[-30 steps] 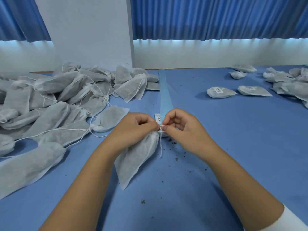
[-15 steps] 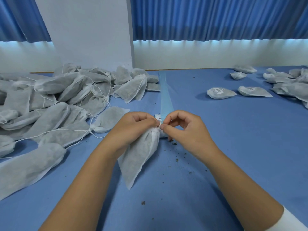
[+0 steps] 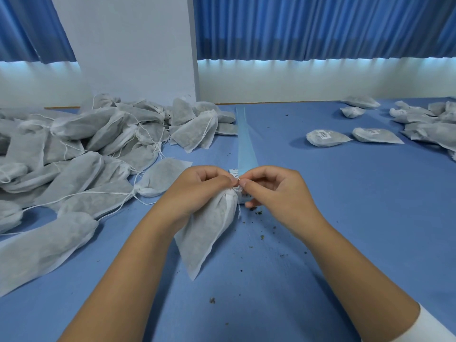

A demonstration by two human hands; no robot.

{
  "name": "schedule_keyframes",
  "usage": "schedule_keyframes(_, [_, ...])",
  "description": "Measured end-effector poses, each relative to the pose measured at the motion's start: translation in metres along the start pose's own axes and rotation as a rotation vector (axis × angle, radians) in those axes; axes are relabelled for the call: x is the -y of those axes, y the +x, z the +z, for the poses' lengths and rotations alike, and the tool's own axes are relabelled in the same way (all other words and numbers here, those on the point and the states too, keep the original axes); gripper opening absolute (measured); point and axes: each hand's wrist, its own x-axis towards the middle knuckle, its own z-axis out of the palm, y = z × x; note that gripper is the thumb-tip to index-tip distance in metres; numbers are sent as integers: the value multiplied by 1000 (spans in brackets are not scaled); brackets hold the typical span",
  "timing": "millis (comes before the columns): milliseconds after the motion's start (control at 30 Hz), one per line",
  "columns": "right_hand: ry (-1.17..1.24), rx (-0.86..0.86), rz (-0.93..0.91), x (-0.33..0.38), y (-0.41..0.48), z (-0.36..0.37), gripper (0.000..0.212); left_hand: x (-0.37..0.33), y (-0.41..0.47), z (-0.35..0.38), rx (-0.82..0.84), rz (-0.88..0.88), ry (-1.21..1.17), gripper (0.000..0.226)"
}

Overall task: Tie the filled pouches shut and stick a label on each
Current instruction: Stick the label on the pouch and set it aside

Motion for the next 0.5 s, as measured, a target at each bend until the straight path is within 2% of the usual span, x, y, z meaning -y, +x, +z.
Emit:
schedule_keyframes(167, [47,38,31,-1,3,-1,7,-1,-2,0,61,-1,21,18])
schedule_keyframes(300, [43,51,18,-1,3,-1,8,-2,-3,1,133,-13,44,10])
schedule_keyframes(400, [38,47,7,0,2,1,9,-1,0,0,108,-28,48,16])
schedule_keyframes(500, [-24,44,-37,1,1,1,11,-1,-1,0,174,-51,12,15])
